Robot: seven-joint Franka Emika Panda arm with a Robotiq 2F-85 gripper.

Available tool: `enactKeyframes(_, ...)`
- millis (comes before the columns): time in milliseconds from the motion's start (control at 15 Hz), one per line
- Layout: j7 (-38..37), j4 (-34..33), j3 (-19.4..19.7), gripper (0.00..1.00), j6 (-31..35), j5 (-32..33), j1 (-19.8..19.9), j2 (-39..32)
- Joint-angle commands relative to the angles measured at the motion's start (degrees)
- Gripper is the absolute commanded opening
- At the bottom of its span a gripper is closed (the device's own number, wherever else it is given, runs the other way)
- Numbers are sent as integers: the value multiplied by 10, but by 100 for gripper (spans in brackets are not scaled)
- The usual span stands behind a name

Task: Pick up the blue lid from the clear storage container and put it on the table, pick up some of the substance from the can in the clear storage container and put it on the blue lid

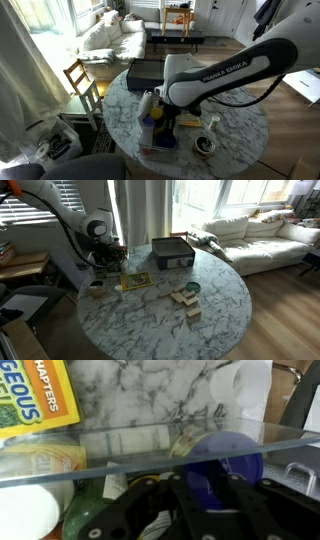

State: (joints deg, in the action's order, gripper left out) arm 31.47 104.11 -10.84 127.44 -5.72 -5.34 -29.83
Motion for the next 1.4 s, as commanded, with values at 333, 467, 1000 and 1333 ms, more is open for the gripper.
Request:
enactKeyframes(333, -14, -23, -1, 0, -16, 12, 16, -5)
enactKeyframes(467, -15, -24, 0, 0, -14, 13, 17, -5)
enactKeyframes(1000, -23, -29, -3, 62, -20, 16, 11, -19)
enactKeyframes(1333, -21, -33, -11, 99, -33, 10, 10, -32)
